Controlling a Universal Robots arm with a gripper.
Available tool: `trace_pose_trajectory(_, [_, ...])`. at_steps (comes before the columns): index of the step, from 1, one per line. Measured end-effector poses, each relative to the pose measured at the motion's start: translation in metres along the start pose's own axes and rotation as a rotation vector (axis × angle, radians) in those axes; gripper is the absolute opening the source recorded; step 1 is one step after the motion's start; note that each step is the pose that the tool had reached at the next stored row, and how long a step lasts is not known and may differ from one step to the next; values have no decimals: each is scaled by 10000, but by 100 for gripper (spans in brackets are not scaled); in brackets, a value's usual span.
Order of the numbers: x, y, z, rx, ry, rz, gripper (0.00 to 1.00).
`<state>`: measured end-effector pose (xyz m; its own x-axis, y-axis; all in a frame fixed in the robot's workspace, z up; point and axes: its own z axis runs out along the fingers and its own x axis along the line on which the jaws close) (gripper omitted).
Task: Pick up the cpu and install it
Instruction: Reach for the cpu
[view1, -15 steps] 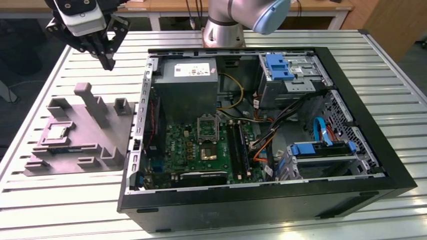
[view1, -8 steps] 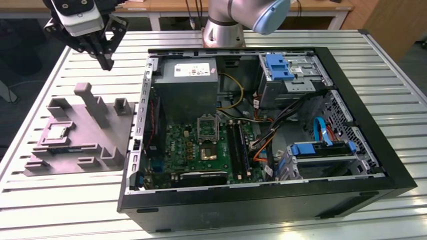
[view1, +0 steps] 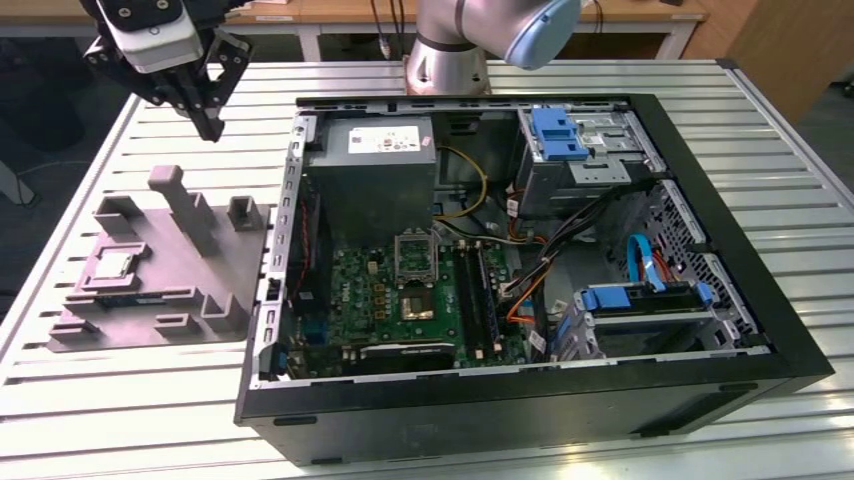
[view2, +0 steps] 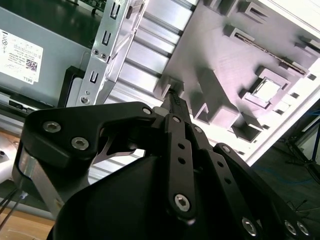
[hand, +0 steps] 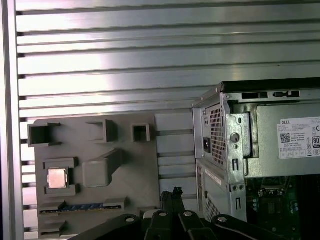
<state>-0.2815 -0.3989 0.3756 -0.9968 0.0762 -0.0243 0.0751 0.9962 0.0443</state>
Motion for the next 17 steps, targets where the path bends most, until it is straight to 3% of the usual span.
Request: trace_pose_trajectory(17, [77, -6, 2, 0, 0, 0, 11])
